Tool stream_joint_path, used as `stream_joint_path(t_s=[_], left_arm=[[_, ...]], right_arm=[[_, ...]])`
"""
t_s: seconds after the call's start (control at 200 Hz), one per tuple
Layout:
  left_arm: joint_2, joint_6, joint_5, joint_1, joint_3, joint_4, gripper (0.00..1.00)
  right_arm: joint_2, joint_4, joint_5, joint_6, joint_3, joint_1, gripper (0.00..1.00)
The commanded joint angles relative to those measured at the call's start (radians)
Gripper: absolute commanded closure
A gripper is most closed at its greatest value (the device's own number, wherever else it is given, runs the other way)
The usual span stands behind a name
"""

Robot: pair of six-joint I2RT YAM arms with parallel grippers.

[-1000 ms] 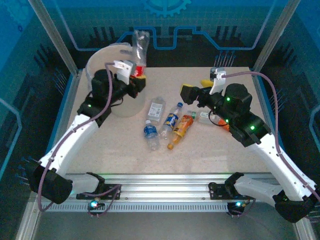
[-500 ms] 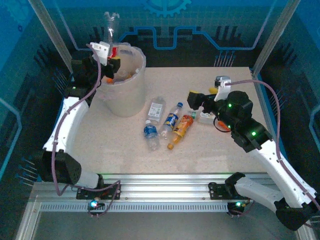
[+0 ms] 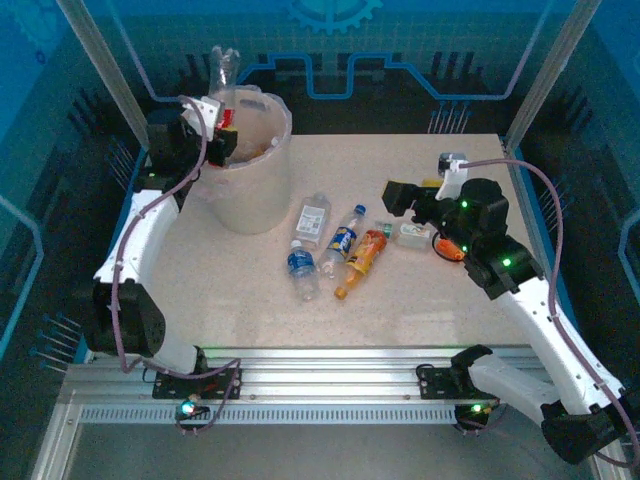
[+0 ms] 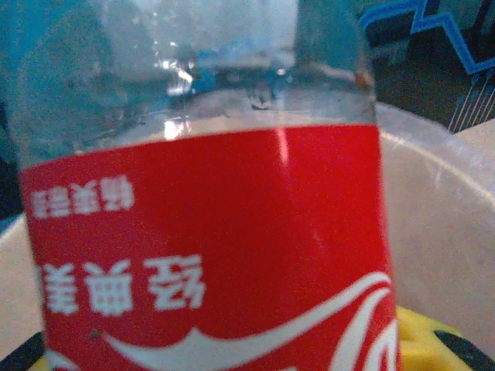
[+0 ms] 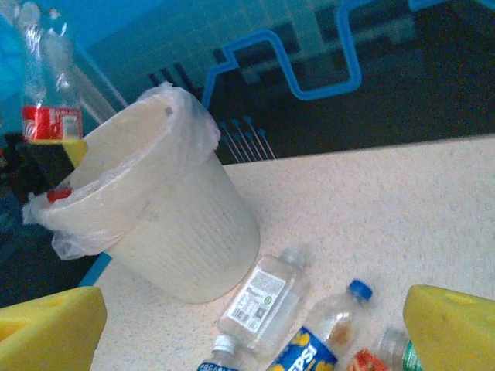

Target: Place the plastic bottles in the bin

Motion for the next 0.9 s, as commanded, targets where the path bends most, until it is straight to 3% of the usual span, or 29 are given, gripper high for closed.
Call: stream_joint_path(t_s=[0.0,0.15,0.235,0.52,0.595,0.655,0.895], left_arm=[[0.016,0.013,0.029,0.012,-0.023,0.05,0.62],[0.026,0.007,0.034,0.012,-0.038,0.059,0.51],[0.022,0.004,0.032,0.012,-0.043,0.059,0.4],[0.007,-0.005,0.032,0.012,-0.041,0.066,0.33],[0.008,-0.008,0.032,0.012,-0.041,0.068,0.25],[0.01,-0.011,0.032,0.012,-0.041,0.067,0.17],[0.001,-0.014,0.029,0.012,-0.044,0.066,0.13]], right_arm=[[0.017,-0.143,0.104,0.087,0.053,-0.03,0.0],[0.037,-0.178,0.111,0.063,0.058,-0.032,0.0],[0.052,-0.2,0.116,0.05,0.063,-0.033,0.0],[0.154,-0.39,0.201,0.051,0.121,-0.032,0.0],[0.191,-0.437,0.217,0.054,0.137,-0.031,0.0],[0.209,-0.449,0.225,0.058,0.14,-0.032,0.0],[0.224,-0.442,0.256,0.071,0.134,-0.032,0.0]])
